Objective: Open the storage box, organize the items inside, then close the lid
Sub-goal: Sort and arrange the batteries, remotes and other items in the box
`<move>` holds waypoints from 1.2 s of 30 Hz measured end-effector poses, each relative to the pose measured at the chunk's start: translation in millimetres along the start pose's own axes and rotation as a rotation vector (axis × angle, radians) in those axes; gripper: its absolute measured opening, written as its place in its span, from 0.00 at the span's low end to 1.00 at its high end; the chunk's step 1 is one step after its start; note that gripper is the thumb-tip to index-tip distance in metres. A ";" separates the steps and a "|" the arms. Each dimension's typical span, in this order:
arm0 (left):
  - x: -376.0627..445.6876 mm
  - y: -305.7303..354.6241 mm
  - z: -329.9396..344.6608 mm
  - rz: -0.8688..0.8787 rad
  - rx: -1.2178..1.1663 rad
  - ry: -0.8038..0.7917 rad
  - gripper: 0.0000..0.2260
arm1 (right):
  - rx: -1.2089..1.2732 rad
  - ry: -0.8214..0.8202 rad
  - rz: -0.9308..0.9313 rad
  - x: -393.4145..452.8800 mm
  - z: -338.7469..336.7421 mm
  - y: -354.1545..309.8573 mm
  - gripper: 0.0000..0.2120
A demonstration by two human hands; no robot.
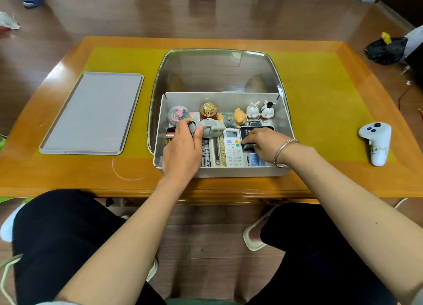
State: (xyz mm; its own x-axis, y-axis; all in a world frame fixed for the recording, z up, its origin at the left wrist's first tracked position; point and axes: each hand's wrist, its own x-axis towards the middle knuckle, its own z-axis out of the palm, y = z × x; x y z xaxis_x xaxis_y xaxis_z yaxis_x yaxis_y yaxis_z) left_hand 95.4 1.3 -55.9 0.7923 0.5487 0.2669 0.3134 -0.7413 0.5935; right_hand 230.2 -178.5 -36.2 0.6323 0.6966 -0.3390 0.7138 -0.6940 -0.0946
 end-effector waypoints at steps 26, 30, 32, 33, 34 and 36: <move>7.6 -6.9 -8.0 -0.049 -0.375 -0.183 0.13 | 0.271 0.260 -0.062 -9.4 -8.7 -10.8 0.24; 6.4 -9.3 -14.1 0.051 -0.605 -0.316 0.12 | 0.623 0.305 -0.136 -10.2 -11.3 -28.4 0.28; 6.7 -9.2 -18.0 0.077 -0.674 -0.353 0.16 | 0.701 0.308 -0.116 -9.0 -10.1 -33.0 0.28; 7.2 -9.3 -19.6 0.097 -0.690 -0.365 0.17 | 0.730 0.318 -0.103 -8.3 -9.3 -33.6 0.28; 7.6 -9.3 -20.9 0.117 -0.694 -0.375 0.18 | 0.769 0.327 -0.096 -7.7 -8.4 -33.5 0.27; 8.5 -9.2 -22.7 0.120 -0.707 -0.403 0.20 | 0.817 0.348 -0.098 -6.8 -7.5 -34.1 0.27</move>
State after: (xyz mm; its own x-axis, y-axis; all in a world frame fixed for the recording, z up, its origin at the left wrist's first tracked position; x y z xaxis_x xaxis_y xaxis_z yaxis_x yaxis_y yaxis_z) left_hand 87.4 21.6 -41.8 0.9688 0.2005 0.1459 -0.0826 -0.2936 0.9523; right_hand 203.8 -158.2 -23.6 0.7304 0.6831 -0.0042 0.4157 -0.4494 -0.7907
